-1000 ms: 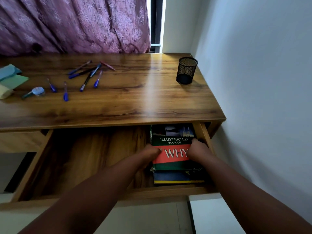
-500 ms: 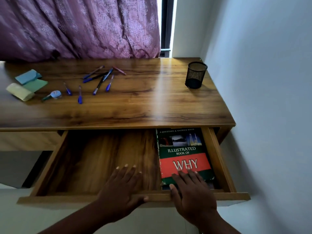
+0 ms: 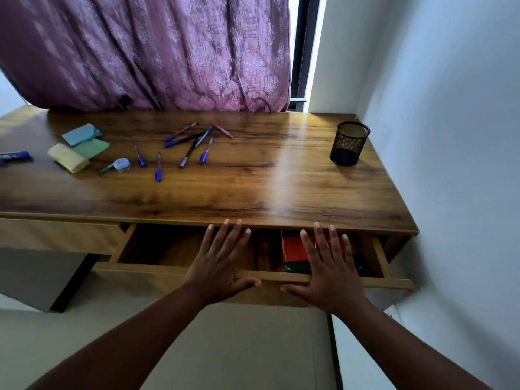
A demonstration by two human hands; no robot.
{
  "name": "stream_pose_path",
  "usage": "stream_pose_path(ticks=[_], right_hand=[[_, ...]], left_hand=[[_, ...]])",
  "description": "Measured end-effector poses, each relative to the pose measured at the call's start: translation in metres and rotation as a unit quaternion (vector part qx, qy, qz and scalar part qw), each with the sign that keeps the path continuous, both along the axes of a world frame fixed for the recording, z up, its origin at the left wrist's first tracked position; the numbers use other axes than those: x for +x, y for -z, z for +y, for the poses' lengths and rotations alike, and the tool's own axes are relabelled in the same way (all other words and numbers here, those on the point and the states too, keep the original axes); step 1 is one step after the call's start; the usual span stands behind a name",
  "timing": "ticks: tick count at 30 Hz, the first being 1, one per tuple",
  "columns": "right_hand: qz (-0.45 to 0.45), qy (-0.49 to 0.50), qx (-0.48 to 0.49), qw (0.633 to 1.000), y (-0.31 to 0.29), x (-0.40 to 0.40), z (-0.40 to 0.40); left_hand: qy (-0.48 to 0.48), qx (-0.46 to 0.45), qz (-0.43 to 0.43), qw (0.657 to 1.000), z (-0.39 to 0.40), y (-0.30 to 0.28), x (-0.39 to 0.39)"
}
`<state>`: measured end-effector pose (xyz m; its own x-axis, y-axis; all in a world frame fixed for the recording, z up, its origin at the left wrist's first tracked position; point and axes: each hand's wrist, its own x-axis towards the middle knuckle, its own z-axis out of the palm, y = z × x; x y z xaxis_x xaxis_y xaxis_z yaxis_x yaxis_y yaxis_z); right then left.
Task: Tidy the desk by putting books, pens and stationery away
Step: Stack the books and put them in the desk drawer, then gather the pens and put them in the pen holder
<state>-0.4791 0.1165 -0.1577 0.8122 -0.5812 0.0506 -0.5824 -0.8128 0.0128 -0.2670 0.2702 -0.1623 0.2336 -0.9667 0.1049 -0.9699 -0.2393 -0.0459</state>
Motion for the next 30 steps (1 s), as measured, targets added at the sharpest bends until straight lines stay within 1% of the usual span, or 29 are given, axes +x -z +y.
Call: stream_pose_path(ticks=[4, 7, 11, 15, 19, 24, 30], right_hand=[[0.014, 0.029, -0.011, 0.999, -0.001, 0.029, -0.034], [0.008, 0.04, -0.001, 0.999, 0.005, 0.044, -0.053], [-0.014, 0.06, 0.017, 0.998, 0.008, 0.053, -0.058], [-0.037, 0.06, 0.012, 0.997, 0.01, 0.052, -0.059], [-0.025, 0.062, 0.018, 0.998, 0.009, 0.052, -0.061], [-0.018, 0.074, 0.022, 0.997, 0.01, 0.052, -0.061], [-0.009, 0.088, 0.051, 0.995, 0.011, 0.048, -0.057]], left_hand=[[-0.081, 0.005, 0.022, 0.996, -0.033, 0.001, 0.02], [-0.114, -0.007, 0.041, 0.993, -0.047, 0.007, 0.028], [-0.117, -0.043, 0.048, 0.991, -0.052, 0.014, 0.031], [-0.116, -0.067, 0.042, 0.99, -0.052, 0.018, 0.033], [-0.114, -0.06, 0.046, 0.991, -0.053, 0.018, 0.035], [-0.11, -0.074, 0.055, 0.99, -0.055, 0.018, 0.039], [-0.127, -0.071, 0.093, 0.985, -0.058, 0.014, 0.035]])
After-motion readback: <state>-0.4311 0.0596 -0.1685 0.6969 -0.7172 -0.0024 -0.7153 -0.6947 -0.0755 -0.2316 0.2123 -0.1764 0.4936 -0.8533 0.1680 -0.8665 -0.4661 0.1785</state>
